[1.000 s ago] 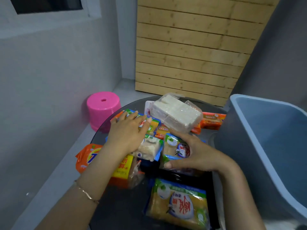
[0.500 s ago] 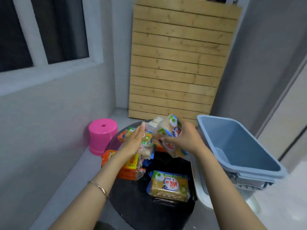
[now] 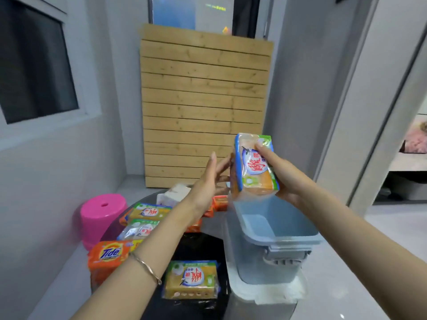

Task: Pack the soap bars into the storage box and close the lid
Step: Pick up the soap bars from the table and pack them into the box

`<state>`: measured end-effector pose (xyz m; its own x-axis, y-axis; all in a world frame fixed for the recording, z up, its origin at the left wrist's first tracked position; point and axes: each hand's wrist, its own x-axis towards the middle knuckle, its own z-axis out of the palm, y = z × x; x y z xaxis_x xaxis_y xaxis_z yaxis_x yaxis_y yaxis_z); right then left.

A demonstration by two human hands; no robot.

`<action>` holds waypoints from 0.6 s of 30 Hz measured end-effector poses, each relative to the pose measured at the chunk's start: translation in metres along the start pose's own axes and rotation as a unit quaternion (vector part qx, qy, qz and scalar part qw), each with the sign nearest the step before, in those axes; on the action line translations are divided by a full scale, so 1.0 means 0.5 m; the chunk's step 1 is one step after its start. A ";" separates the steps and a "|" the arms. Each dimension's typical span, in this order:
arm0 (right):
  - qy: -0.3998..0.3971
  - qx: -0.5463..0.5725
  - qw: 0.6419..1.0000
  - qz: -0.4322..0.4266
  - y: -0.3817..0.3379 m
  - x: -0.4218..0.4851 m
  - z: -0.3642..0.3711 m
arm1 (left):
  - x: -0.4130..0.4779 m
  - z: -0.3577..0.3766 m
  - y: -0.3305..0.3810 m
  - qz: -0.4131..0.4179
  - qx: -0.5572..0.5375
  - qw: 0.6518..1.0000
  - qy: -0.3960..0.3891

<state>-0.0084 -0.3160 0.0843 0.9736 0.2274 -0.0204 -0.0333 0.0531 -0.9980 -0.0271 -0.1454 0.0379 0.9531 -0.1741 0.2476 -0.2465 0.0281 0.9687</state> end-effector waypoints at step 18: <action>0.042 -0.023 0.959 0.278 0.310 0.267 -0.065 | 0.144 0.052 -0.257 -0.196 -0.111 0.971 0.076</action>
<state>0.1239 -0.3090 -0.0751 0.8228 0.1291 -0.5535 -0.5451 -0.0970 -0.8328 0.0687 -0.1871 -0.0691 0.9853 -0.0672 -0.1573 0.1678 0.2029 0.9647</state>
